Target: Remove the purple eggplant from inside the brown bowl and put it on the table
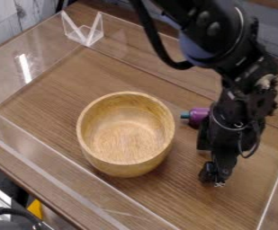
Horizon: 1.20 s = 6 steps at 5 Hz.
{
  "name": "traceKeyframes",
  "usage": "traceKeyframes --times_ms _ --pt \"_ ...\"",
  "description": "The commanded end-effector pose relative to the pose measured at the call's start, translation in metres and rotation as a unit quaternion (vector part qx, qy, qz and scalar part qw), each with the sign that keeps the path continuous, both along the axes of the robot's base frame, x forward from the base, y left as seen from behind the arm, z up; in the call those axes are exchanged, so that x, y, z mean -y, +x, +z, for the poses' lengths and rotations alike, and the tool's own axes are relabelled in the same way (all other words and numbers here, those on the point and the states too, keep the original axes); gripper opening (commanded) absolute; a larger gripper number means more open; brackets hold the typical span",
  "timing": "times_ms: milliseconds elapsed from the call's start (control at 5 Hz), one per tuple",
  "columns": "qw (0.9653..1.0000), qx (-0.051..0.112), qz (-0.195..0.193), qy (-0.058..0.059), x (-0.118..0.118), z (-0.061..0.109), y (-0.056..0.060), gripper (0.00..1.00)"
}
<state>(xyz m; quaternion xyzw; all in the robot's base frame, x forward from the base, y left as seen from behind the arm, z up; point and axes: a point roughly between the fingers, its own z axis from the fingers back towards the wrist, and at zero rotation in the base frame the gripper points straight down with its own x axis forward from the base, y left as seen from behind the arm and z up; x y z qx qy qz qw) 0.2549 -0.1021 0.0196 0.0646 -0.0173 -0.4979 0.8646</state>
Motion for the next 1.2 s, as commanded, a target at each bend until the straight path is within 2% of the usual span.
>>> traceKeyframes --times_ms 0,600,800,1000 --pt "1.0000 0.007 0.001 -0.006 0.0051 0.0038 -0.0015 1.00" --pt "0.9998 0.005 0.018 -0.010 0.0060 0.0037 -0.0044 1.00" --pt "0.9997 0.004 0.023 -0.011 0.0064 0.0038 -0.0054 0.00" --pt "0.9996 0.002 0.026 -0.011 0.0065 0.0044 -0.0063 0.00"
